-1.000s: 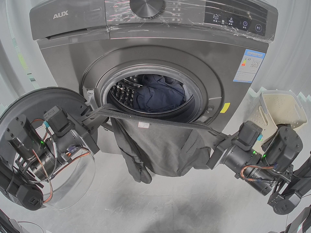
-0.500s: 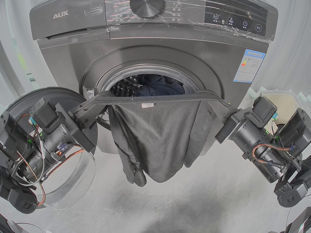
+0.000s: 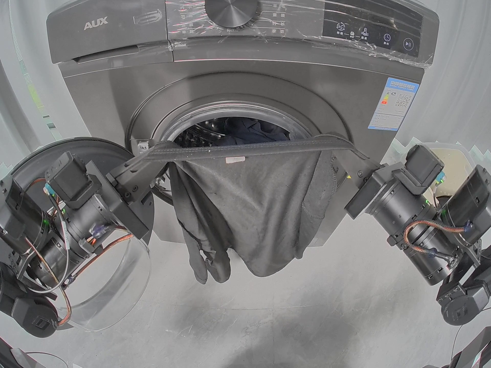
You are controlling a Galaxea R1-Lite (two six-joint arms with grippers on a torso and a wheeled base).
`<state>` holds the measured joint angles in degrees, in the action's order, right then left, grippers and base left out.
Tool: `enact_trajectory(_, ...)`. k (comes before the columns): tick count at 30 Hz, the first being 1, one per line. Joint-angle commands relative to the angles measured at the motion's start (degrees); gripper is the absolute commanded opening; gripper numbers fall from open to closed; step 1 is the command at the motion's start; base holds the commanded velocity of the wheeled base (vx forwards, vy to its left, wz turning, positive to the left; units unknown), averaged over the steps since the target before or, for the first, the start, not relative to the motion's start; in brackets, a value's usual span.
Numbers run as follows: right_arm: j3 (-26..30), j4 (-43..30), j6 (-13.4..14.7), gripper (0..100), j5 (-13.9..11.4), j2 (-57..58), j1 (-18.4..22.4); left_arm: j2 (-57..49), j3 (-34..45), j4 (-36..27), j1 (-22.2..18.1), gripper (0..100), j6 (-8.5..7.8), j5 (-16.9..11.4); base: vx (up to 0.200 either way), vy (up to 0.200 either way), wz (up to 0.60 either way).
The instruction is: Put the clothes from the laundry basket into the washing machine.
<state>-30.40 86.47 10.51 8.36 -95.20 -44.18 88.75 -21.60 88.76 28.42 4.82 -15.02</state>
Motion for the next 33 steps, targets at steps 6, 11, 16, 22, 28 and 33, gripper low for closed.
enact_trajectory(6,-0.71,0.02,0.04,0,0.07,0.27,0.06,3.63,-1.07,0.1,1.91,0,-0.07,0.08,0.0,0.0,0.0)
enact_trajectory(11,0.78,-0.07,0.04,0,-0.01,0.01,-0.03,5.91,-3.36,0.1,3.4,0,-0.16,0.08,0.0,0.0,0.0)
enact_trajectory(16,5.62,-0.69,-0.23,0,-0.36,0.01,-1.0,6.26,-5.64,0.1,3.49,0,-0.16,0.08,0.0,0.0,0.0)
enact_trajectory(22,13.0,-0.25,0.3,0,-0.8,-3.24,-5.48,6.79,-6.44,0.1,3.49,0,-0.24,0.08,0.0,0.0,0.0)
enact_trajectory(28,13.88,-0.16,1.09,100,-0.72,-10.27,-10.58,7.4,-6.79,0.1,3.49,0,-0.33,0.08,0.0,0.0,0.0)
enact_trajectory(33,15.46,-0.25,1.62,100,-0.72,-13.96,-12.86,7.23,-7.23,0.1,3.49,0,-0.24,0.17,0.0,0.0,0.0)
